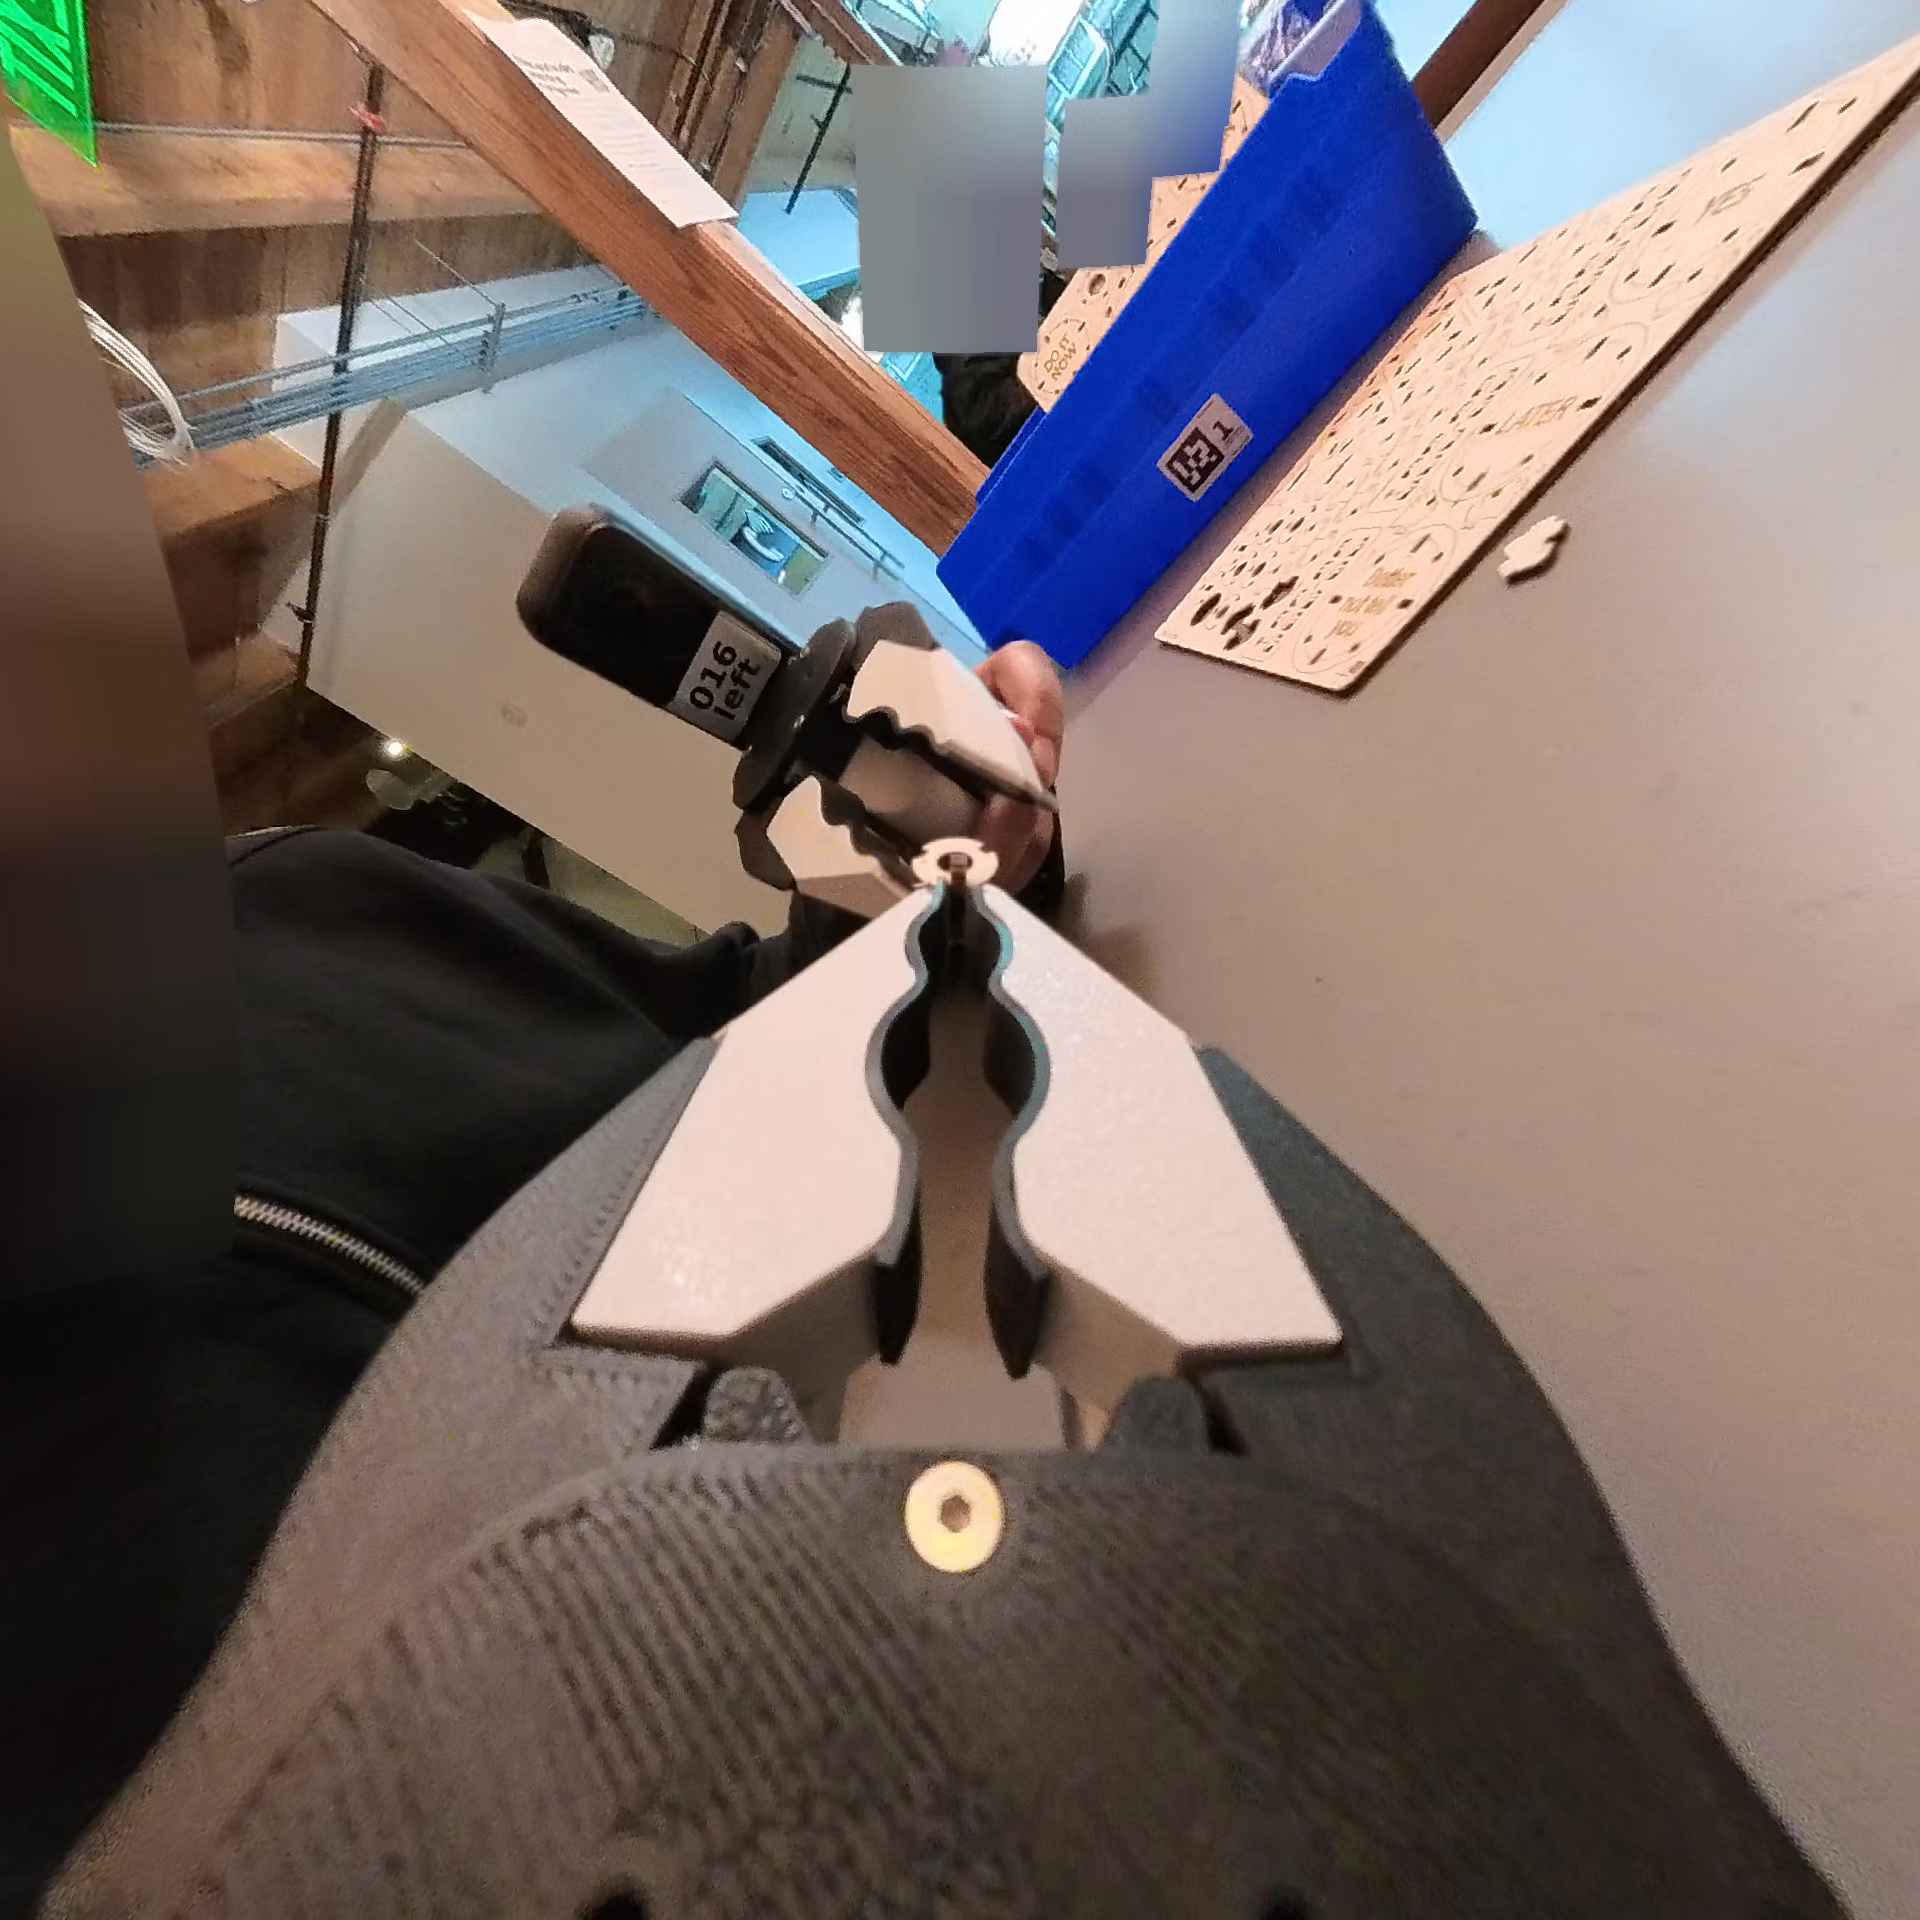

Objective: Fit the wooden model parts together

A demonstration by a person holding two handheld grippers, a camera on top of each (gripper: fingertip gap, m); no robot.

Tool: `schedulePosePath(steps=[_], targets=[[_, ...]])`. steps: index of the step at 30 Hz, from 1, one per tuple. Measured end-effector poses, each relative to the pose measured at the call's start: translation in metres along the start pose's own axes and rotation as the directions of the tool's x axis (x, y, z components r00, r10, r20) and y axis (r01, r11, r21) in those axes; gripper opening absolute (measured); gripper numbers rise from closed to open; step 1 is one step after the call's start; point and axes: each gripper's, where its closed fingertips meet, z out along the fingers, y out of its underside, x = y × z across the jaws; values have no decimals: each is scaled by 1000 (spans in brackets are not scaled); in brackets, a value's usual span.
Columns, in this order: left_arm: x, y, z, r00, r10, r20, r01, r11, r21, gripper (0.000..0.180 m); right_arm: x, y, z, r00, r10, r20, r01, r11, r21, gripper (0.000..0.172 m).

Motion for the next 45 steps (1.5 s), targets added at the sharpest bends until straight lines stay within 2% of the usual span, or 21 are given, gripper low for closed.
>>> schedulePosePath(steps=[5,9,16,19,23,27,30,32,34,35,37,38,40,41,42,43,45], targets=[[5,-6,-3,998,58,-9,-57,997,46,24,-1,8,5,999,38,7,-38,999,-39,0],[12,-4,-1,991,131,-7,-131,991,38,5,-2,11,6,997,78,26,-77,996,-45,0],[13,-4,-1,988,156,-6,-156,987,35,2,-3,8,4,994,101,42,-100,994,-33,0],[13,-9,-2,997,76,-33,-74,995,67,1,-6,6,4,993,99,59,-98,995,-21,0],[13,-14,-3,987,-109,-119,120,988,94,2,-11,3,3,989,117,92,-118,993,-3,0],[12,-20,-4,952,-242,-186,267,956,122,0,-16,-3,0,968,183,173,-191,981,32,0],[0,-23,-12,932,-311,-185,341,926,161,0,-18,-19,-14,940,230,252,-264,959,108,0],[-4,-24,-13,904,-376,-204,410,898,159,0,-14,-22,-18,963,172,206,-201,971,127,0],[0,-30,-14,825,-484,-293,540,828,151,0,-15,-23,-17,990,31,137,-49,991,125,0],[1,-34,-14,759,-549,-350,623,768,145,0,-18,-23,-16,993,-57,108,44,992,119,0],[1,-38,-14,577,-677,-457,786,613,85,0,-25,-24,-15,963,-267,26,263,960,100,0],[4,-40,-15,475,-711,-518,845,533,44,0,-29,-24,-15,920,-391,-15,391,917,75,0],[7,-43,-17,277,-740,-613,923,383,-44,0,-33,-17,-14,783,-617,-80,617,786,-22,0],[9,-43,-17,206,-740,-640,938,335,-85,0,-34,-12,-12,716,-693,-86,690,721,-64,0],[12,-41,-15,170,-745,-646,943,312,-112,0,-38,-9,-11,672,-736,-79,732,677,-78,0],[15,-37,-11,161,-758,-633,942,309,-130,0,-42,-7,-9,652,-755,-65,752,656,-74,0],[22,-33,-7,155,-767,-622,935,317,-158,0,-46,-2,-7,647,-762,-36,758,647,-74,0]])
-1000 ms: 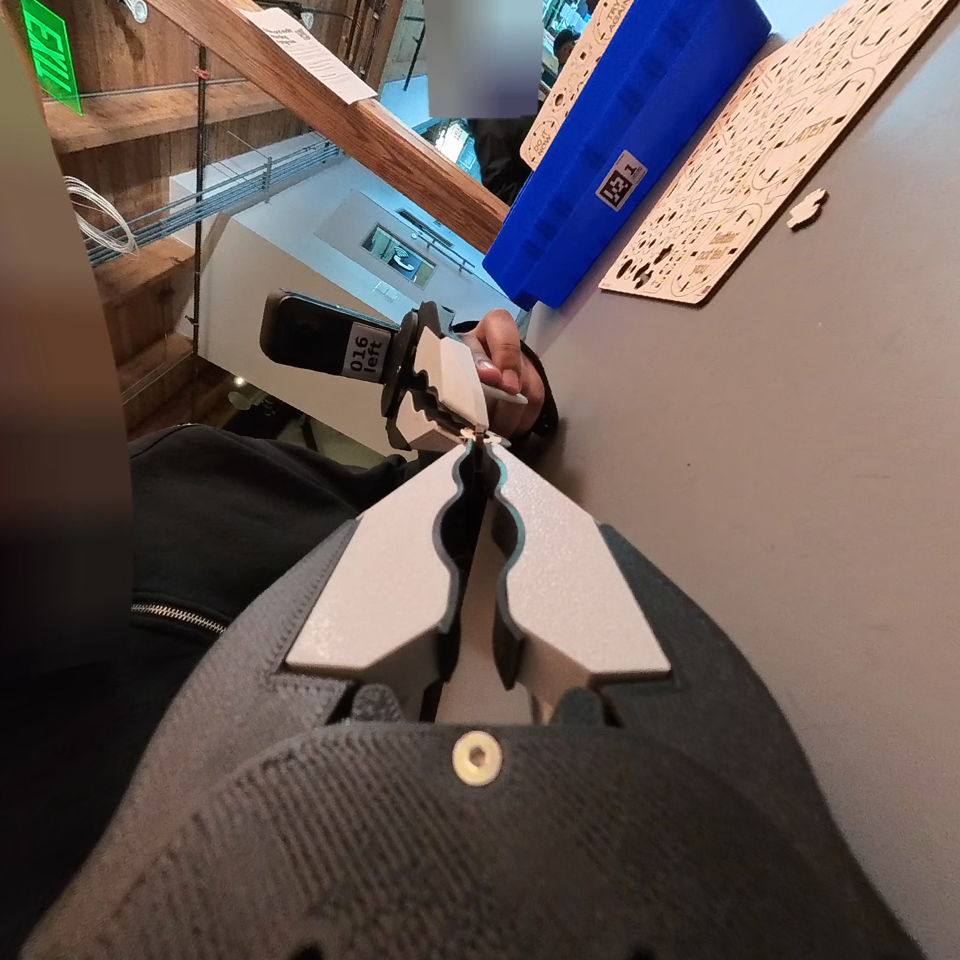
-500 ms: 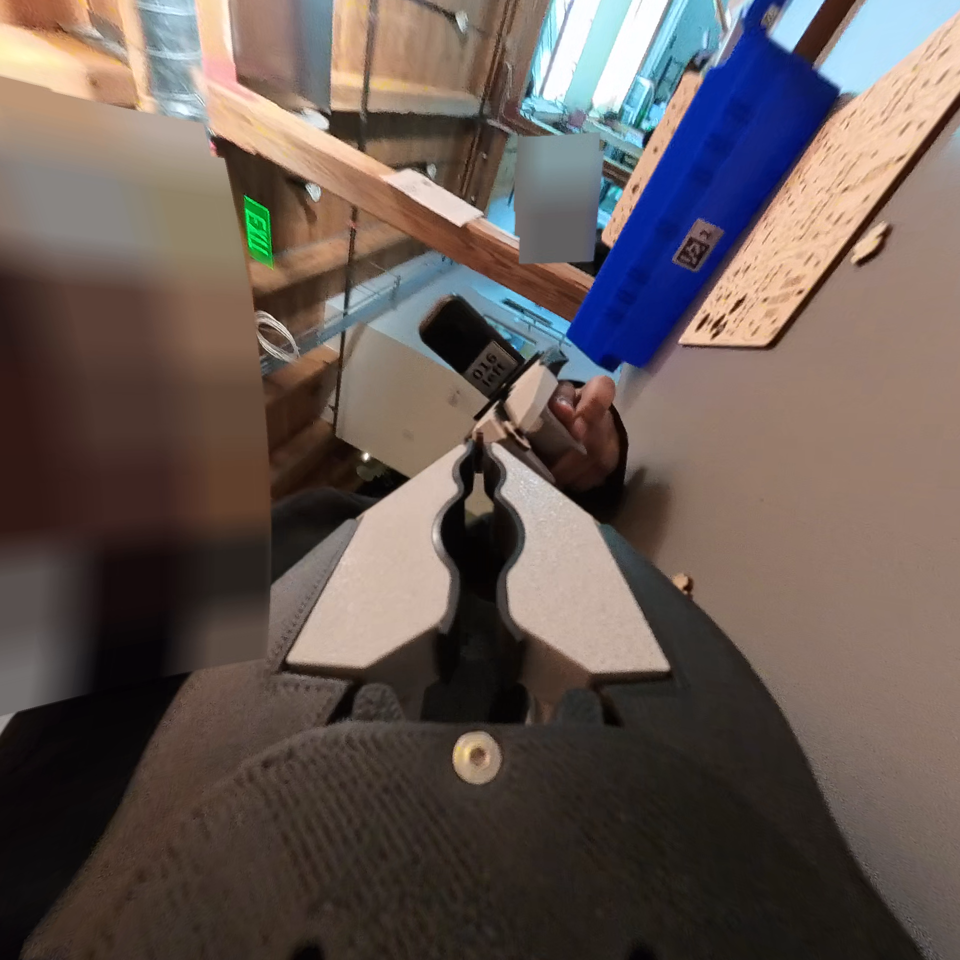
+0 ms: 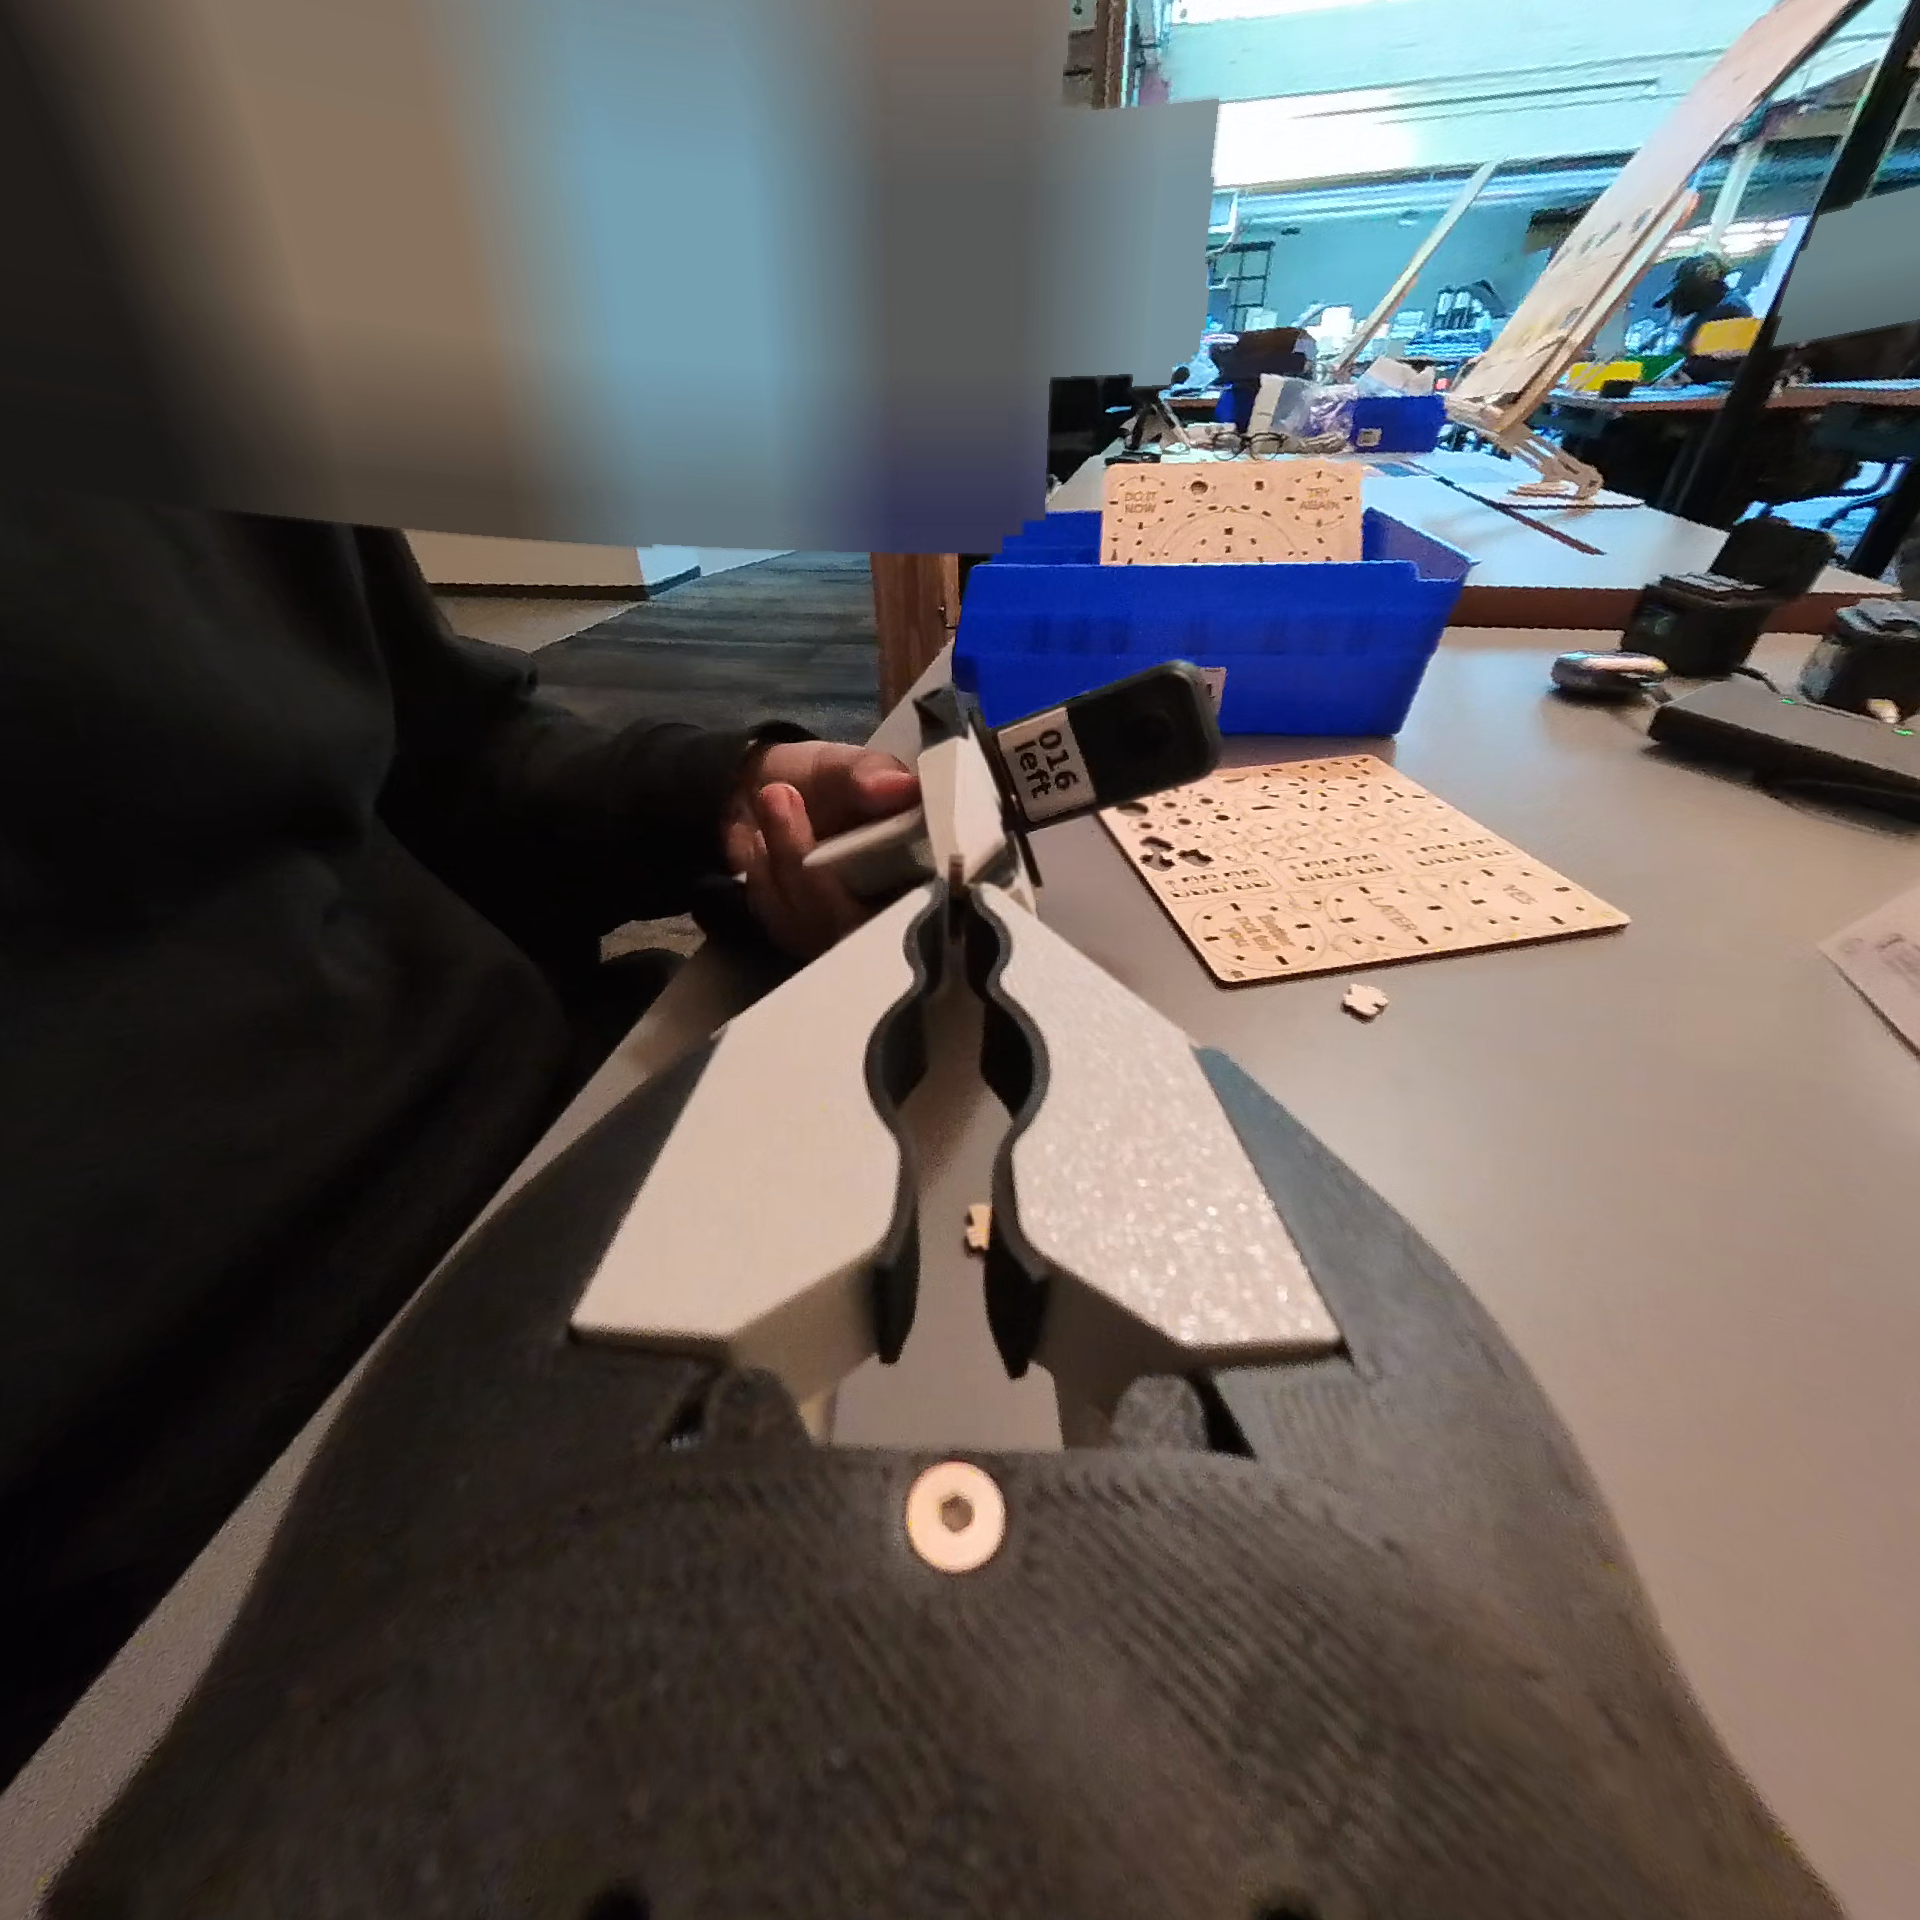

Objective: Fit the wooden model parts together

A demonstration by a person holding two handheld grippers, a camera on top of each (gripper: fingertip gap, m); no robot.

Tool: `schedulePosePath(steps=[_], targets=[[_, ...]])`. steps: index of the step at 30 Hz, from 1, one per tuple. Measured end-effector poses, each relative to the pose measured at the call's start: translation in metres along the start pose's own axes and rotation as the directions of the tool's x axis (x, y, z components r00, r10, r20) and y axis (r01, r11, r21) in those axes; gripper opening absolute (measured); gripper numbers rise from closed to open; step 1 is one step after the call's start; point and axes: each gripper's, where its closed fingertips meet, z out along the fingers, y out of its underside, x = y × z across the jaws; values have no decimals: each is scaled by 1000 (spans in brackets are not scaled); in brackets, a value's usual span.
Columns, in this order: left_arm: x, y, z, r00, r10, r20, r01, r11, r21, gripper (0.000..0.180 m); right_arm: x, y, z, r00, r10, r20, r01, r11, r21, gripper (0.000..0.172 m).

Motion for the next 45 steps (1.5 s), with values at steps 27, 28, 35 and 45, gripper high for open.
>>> schedulePosePath(steps=[27,28,35,45], targets=[[-4,12,3,999,-46,-1,46,997,-60,0,-8,15,2,997,-48,52,53,995,-89,0],[-4,13,3,999,-46,3,46,997,-67,0,-9,15,1,997,-57,53,62,994,-92,0],[-17,21,8,996,-48,73,61,981,-186,0,-12,29,-7,993,-99,59,106,984,-141,0],[-21,30,10,993,-79,90,99,964,-248,0,-19,35,-10,993,-66,99,79,988,-131,0]])
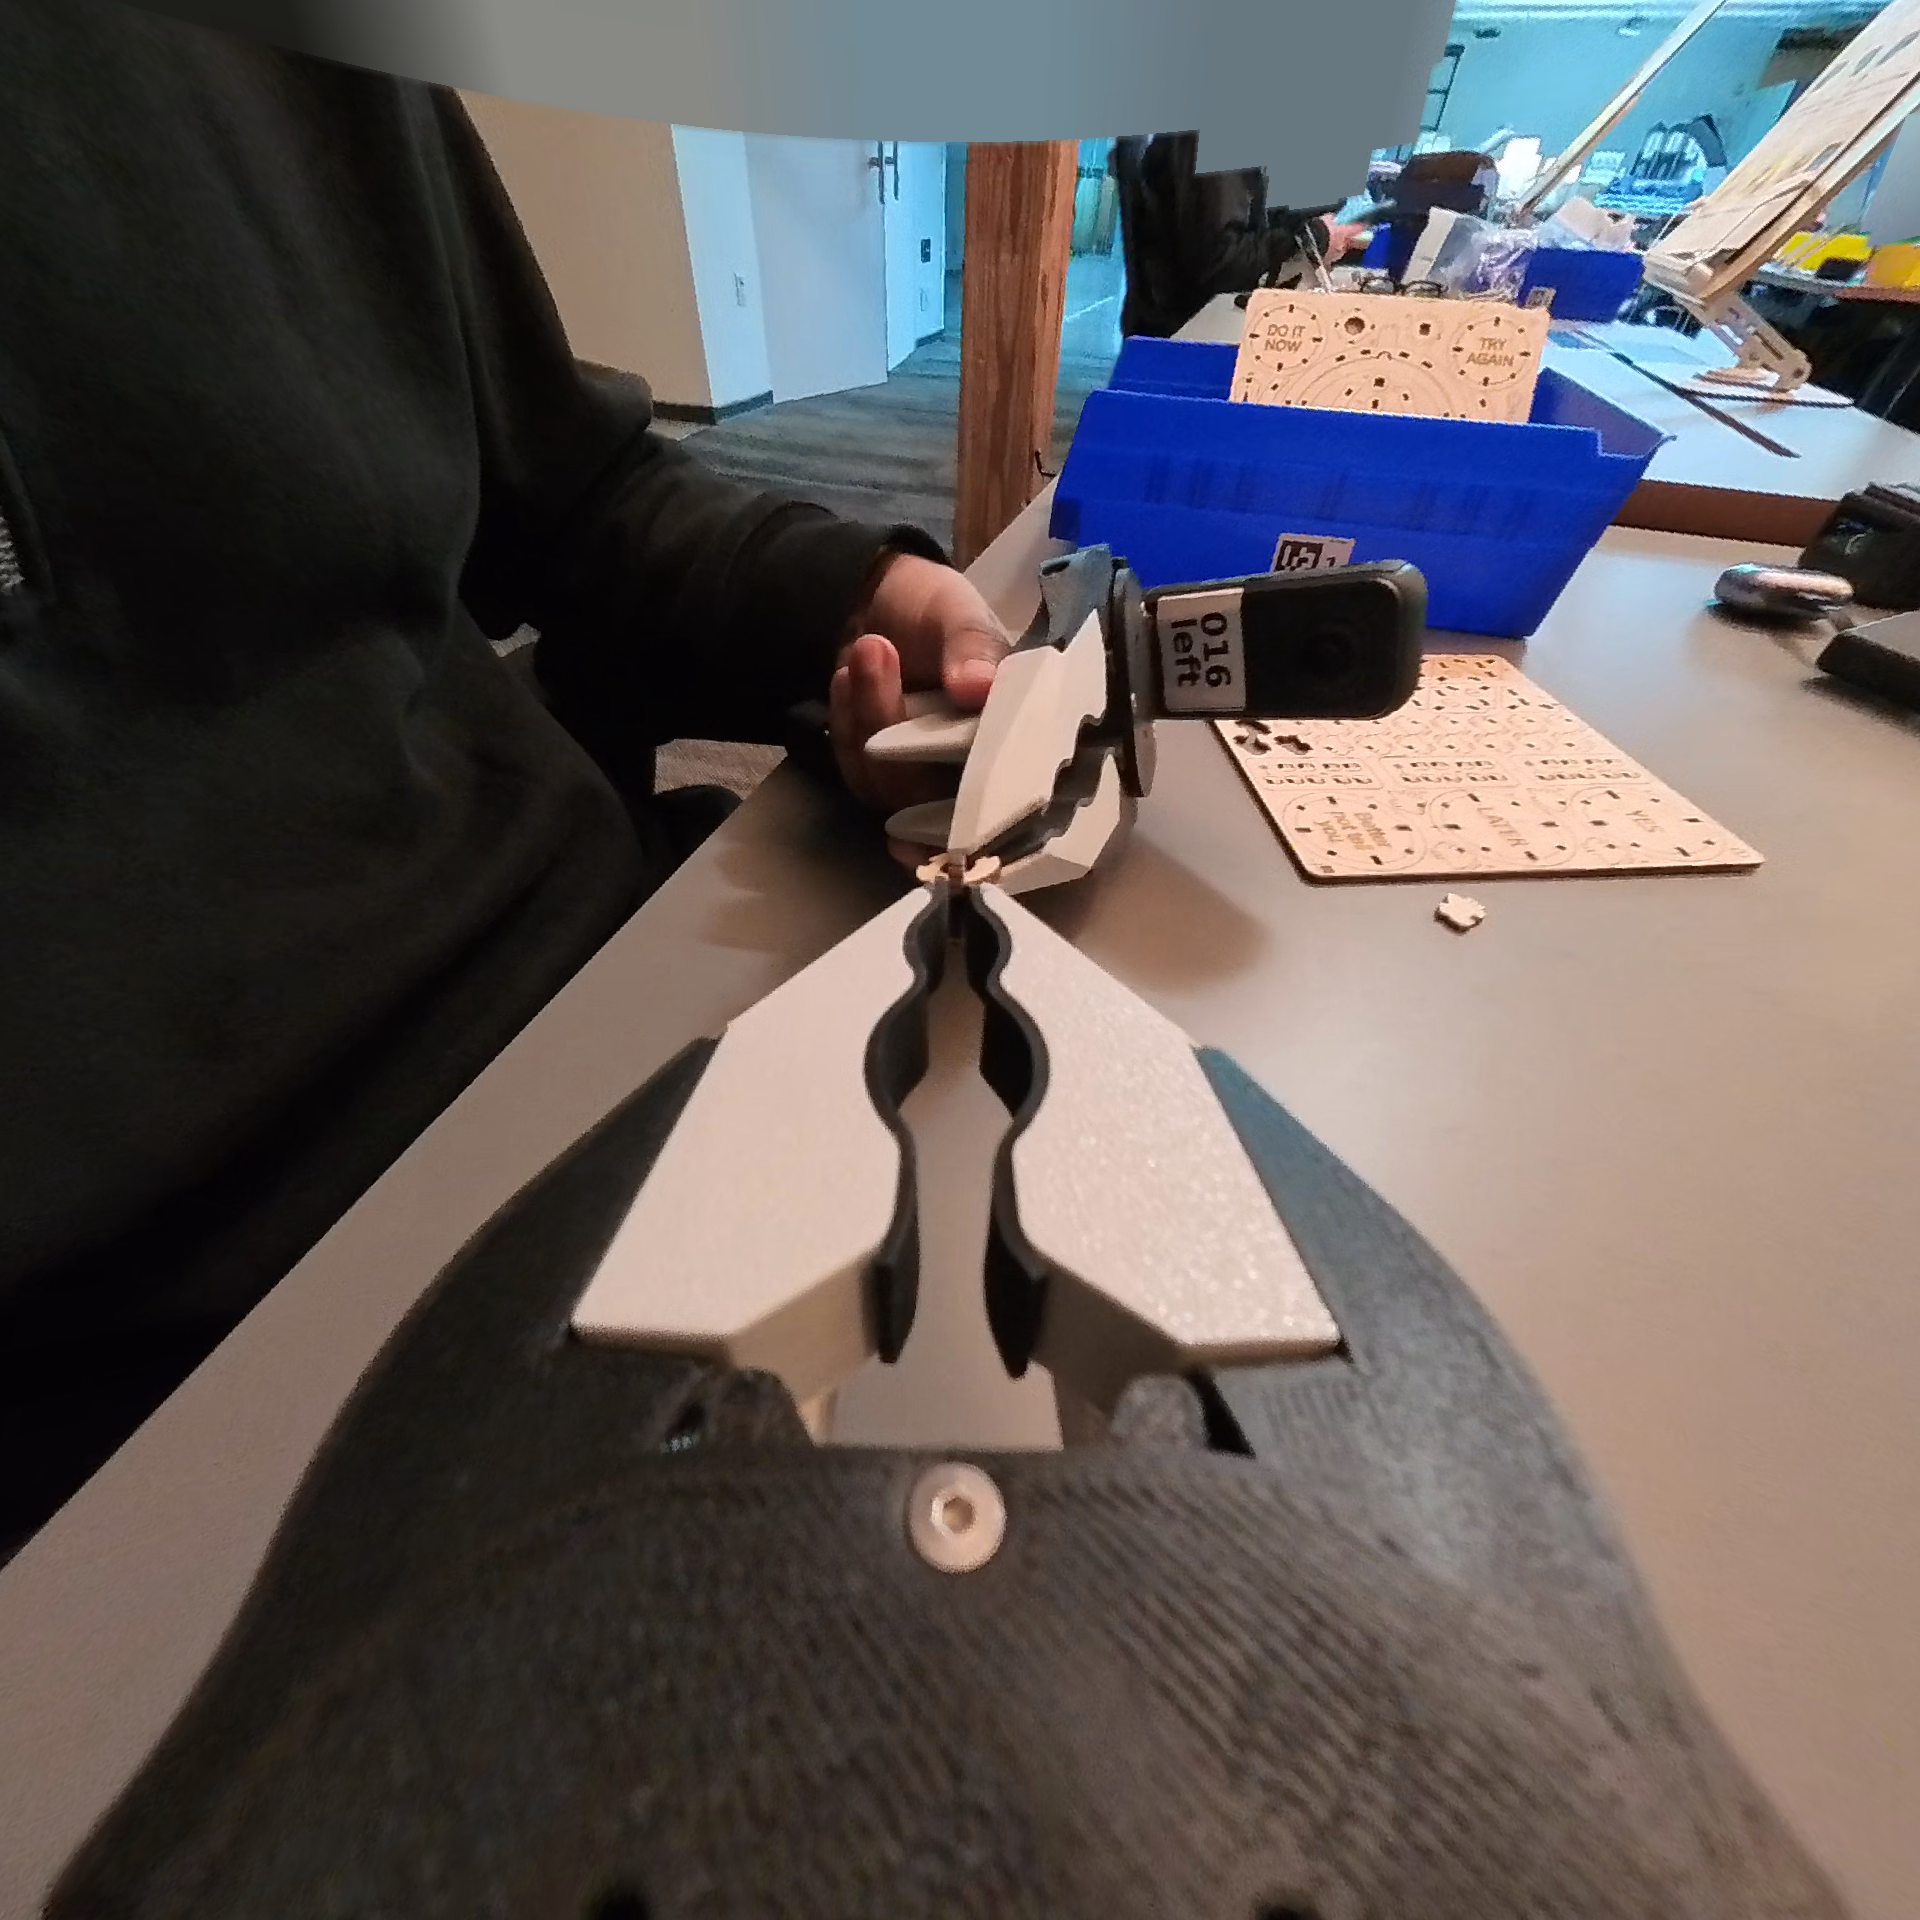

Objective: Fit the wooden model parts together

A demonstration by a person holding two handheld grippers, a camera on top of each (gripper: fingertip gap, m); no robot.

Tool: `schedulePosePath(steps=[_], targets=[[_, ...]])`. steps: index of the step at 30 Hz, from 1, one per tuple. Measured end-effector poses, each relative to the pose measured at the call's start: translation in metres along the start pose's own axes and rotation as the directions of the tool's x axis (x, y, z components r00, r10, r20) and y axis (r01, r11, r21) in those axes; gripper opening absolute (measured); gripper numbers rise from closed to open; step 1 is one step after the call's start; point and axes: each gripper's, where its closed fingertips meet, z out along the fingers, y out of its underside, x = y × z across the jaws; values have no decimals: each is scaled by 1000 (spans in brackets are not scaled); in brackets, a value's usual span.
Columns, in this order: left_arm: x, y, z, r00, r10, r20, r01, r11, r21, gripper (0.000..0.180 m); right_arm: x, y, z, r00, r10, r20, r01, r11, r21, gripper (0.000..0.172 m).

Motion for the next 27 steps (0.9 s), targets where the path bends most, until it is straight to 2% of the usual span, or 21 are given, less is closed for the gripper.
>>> schedulePosePath(steps=[17,27], targets=[[5,3,-1,998,-36,-47,34,999,-33,0,-4,-4,3,1000,-22,-13,22,1000,10,0],[5,-4,-3,998,-33,-53,34,999,9,0,3,-6,3,998,-20,-59,21,1000,18,0]])
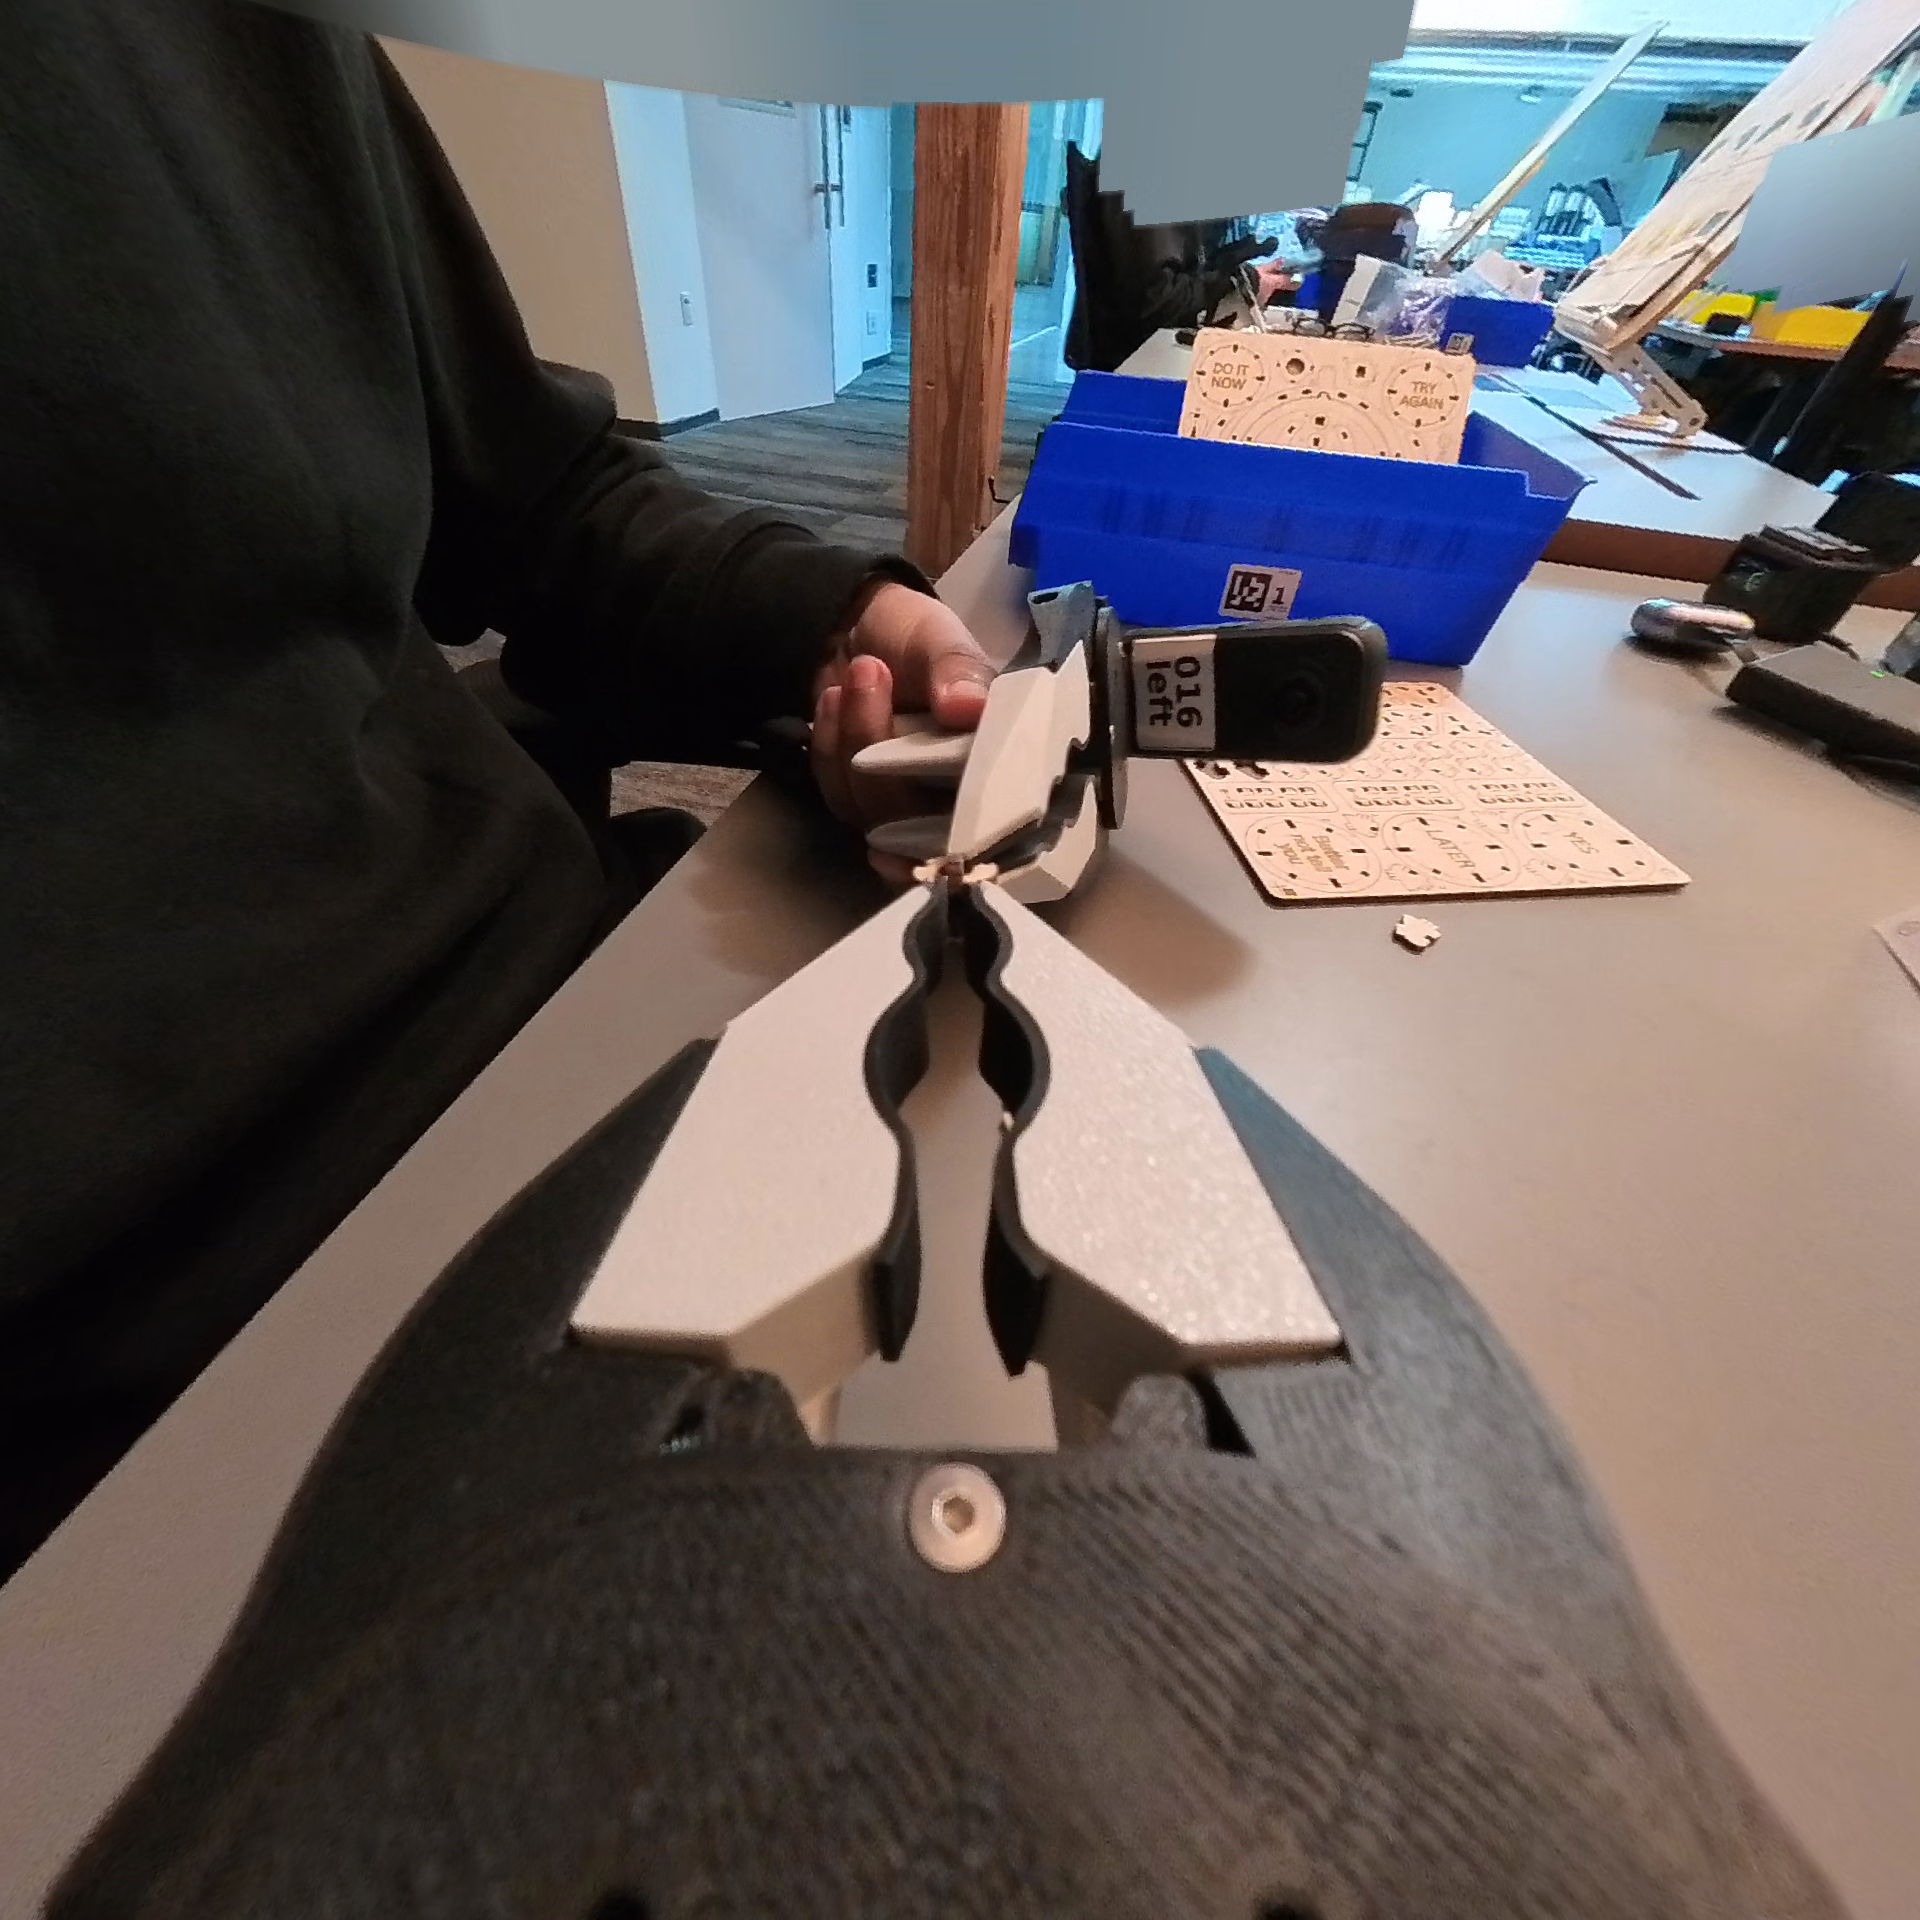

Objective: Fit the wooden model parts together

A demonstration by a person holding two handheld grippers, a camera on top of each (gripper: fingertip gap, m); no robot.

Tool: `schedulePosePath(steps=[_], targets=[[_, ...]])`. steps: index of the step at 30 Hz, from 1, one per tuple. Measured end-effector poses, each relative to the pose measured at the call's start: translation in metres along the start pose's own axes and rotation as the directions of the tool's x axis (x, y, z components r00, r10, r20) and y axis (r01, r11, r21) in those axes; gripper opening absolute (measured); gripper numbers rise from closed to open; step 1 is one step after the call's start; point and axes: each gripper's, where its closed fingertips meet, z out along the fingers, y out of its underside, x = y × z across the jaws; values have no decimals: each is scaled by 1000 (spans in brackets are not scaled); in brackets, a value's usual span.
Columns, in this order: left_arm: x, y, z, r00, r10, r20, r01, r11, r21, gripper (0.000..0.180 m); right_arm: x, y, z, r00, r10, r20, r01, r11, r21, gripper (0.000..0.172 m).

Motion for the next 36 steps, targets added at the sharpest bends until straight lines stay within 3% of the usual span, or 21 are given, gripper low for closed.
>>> schedulePosePath(steps=[3,6,9,11,15,18,22,26,28,33,36], targets=[[-5,-13,-2,998,48,51,-52,996,75,0,10,4,0,998,23,-54,-24,1000,-16,0],[-1,-22,-3,994,104,44,-109,987,117,48,22,-2,-4,984,160,-74,-156,986,57,0],[4,-27,-5,970,229,86,-240,958,156,56,42,-5,-17,926,367,-83,-353,923,151,0],[5,-28,-4,916,362,173,-387,911,143,55,52,-2,-24,853,520,-52,-501,842,202,0],[3,-37,-4,723,582,372,-649,757,78,54,56,5,-25,743,669,4,-656,726,206,0],[-7,-43,-5,580,649,492,-744,669,-6,43,51,6,-20,685,727,45,-720,667,192,0],[-6,-44,-4,491,687,535,-794,606,-49,35,48,-1,-19,598,790,137,-796,566,214,0],[-2,-42,-2,412,729,547,-837,540,-90,29,46,1,-17,562,813,153,-823,531,199,0],[-3,-41,-3,293,766,572,-867,465,-178,27,45,1,-17,549,821,158,-832,520,191,0],[-19,-33,-4,-78,856,511,-842,218,-494,23,44,9,-14,484,860,163,-873,462,158,0],[-24,-32,-5,-172,858,484,-813,153,-561,14,40,15,-10,424,886,188,-905,407,123,0]])
